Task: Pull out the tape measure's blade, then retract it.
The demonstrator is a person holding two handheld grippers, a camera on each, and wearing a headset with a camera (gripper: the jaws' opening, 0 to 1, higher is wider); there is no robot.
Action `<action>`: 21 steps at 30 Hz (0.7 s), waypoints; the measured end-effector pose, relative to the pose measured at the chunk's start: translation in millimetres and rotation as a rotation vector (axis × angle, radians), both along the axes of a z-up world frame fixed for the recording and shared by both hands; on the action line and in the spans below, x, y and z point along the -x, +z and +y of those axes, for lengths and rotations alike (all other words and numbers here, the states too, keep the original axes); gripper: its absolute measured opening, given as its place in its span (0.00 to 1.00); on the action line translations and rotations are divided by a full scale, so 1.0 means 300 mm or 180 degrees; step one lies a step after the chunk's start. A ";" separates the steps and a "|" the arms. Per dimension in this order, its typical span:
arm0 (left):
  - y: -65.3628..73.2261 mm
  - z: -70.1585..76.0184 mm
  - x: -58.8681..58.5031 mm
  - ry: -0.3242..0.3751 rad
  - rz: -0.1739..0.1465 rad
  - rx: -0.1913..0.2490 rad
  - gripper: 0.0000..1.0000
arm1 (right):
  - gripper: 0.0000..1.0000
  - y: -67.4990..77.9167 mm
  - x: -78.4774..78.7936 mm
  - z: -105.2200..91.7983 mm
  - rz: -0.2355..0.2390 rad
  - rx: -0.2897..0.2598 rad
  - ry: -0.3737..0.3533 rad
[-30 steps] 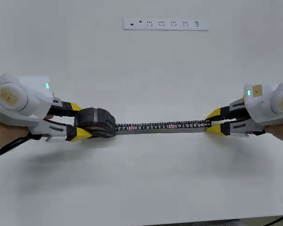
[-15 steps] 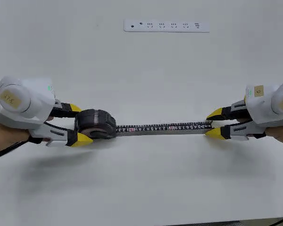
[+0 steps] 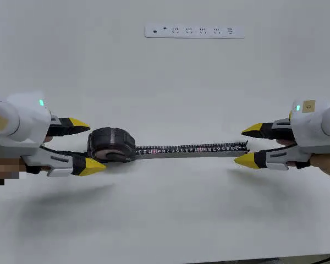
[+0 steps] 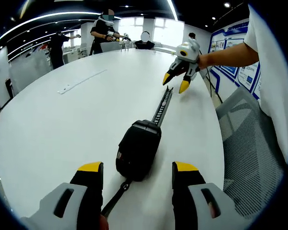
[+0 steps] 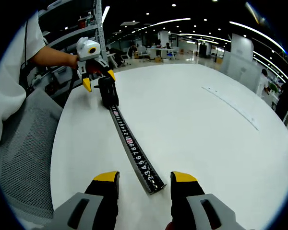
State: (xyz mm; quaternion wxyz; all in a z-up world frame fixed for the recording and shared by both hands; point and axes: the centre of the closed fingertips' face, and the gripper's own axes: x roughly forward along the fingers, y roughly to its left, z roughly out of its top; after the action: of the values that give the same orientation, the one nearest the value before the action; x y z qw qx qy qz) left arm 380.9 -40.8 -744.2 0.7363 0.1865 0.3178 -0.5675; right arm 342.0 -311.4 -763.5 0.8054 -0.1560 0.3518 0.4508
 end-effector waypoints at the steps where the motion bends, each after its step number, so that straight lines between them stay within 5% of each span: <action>1: 0.001 0.008 0.000 0.0048 -0.0031 0.0004 0.57 | 0.43 0.004 0.000 0.001 -0.0032 -0.0005 -0.0042; 12: 0.051 0.053 0.048 0.0460 0.0037 0.0181 0.66 | 0.56 0.059 0.031 0.001 -0.0107 -0.0074 -0.0343; 14: 0.051 0.065 0.057 0.0569 0.0111 0.0215 0.67 | 0.56 0.065 0.047 0.010 -0.0080 -0.0107 -0.0358; 16: 0.053 0.077 0.061 0.0626 0.0017 0.0200 0.69 | 0.57 0.069 0.059 0.015 -0.0121 -0.0099 -0.0395; 21: 0.060 0.096 0.102 0.0736 0.0004 0.0223 0.71 | 0.62 0.075 0.091 0.023 -0.0145 -0.0127 -0.0513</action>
State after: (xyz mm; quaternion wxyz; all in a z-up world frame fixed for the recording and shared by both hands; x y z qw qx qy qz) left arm 350.4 -11.9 -726.2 0.8028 0.1224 0.3177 -0.4895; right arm 314.7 -304.6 -741.0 0.8499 -0.1214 0.3357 0.3877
